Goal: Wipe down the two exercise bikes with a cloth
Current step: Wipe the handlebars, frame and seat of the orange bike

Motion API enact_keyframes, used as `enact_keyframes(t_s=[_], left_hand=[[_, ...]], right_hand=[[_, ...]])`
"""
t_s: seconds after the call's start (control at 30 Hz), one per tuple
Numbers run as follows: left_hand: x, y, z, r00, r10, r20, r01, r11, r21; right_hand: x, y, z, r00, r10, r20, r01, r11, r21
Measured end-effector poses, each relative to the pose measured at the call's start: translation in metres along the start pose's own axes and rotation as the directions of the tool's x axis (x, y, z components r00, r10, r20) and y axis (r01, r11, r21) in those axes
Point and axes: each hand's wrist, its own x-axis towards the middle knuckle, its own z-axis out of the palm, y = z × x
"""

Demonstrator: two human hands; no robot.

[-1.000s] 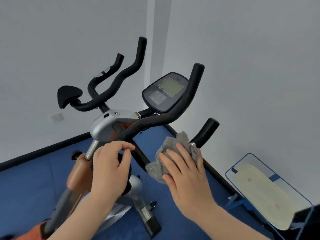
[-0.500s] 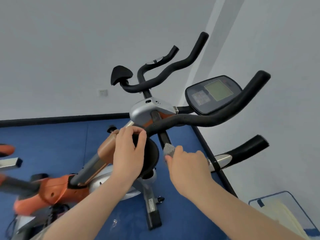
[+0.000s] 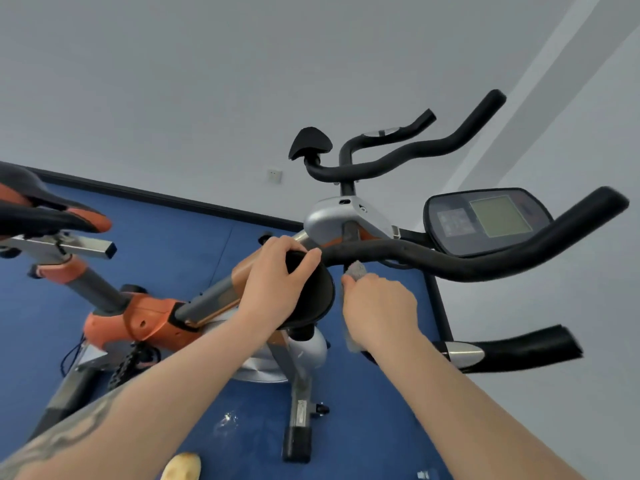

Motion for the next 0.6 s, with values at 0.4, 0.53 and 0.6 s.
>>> enact_keyframes(t_s=[0.4,0.53,0.6], left_hand=[[0.002,-0.002,-0.001,0.997,-0.044,0.067,0.045,0.999,-0.015],[0.003,-0.009,-0.005,0.996,0.002,0.091,0.007,0.995,-0.102],[0.004,-0.016,-0.008,0.987,-0.020,0.162,0.044,0.988,-0.149]], right_hand=[[0.003,-0.003,0.002,0.983,0.183,0.017,-0.180,0.937,0.300],[-0.027,0.006,-0.005,0.987,0.160,0.025,-0.161,0.950,0.267],[-0.032,0.017,-0.020,0.974,0.204,-0.099,-0.162,0.932,0.325]])
